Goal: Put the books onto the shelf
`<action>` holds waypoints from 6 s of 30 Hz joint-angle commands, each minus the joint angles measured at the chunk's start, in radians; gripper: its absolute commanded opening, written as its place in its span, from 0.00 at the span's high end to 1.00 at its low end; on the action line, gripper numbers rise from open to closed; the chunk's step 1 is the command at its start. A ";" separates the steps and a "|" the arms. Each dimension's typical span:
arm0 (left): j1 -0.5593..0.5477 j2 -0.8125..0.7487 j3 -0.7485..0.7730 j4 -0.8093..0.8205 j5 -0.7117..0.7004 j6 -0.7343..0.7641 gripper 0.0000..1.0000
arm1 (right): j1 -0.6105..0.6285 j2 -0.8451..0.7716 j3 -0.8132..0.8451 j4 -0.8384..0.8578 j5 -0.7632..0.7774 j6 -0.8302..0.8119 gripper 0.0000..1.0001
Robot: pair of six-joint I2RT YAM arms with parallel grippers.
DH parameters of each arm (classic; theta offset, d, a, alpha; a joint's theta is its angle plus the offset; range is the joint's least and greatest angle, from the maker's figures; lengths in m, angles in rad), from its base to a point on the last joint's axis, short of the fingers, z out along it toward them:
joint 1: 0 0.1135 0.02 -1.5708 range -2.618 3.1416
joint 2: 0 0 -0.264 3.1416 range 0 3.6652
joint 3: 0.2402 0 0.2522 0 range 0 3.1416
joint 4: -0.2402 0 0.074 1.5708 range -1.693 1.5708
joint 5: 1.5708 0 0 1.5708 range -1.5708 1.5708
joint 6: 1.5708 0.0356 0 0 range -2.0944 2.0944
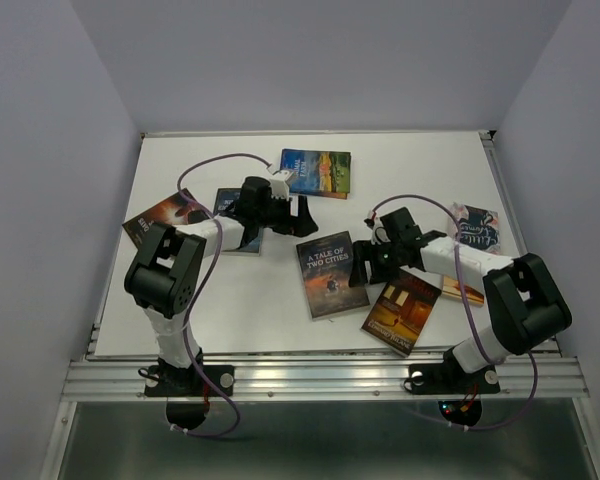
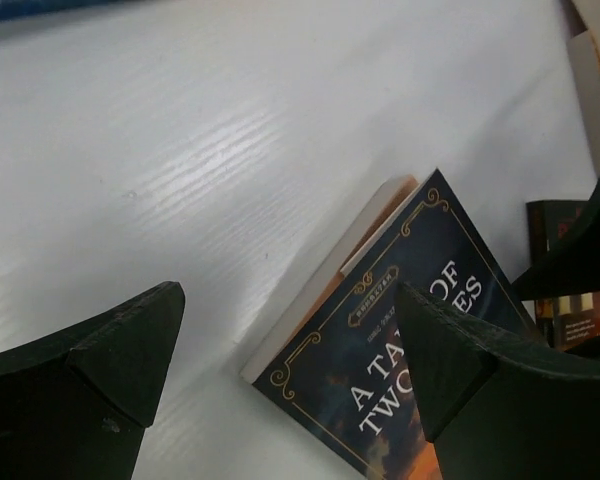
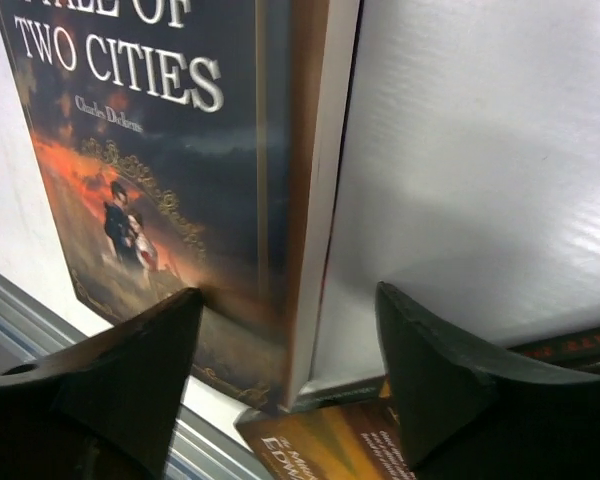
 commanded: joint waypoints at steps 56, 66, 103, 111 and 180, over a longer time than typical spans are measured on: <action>-0.260 -0.544 -0.321 -0.060 -0.279 -0.370 1.00 | 0.023 0.152 -0.011 0.381 -0.173 0.250 0.37; -0.260 -0.677 -0.229 -0.054 -0.619 -0.413 1.00 | 0.023 -0.058 0.008 0.378 -0.127 0.117 0.00; -0.327 -0.701 -0.314 0.528 -0.822 -0.651 1.00 | 0.023 0.225 0.006 1.953 -0.431 1.162 0.00; -0.364 -0.700 -0.305 0.451 -0.934 -0.609 1.00 | 0.023 0.152 0.020 1.754 -0.362 0.966 0.66; 0.136 -0.785 -0.365 -0.313 -0.716 -0.554 0.01 | -0.256 0.726 1.248 0.059 0.018 -0.377 0.00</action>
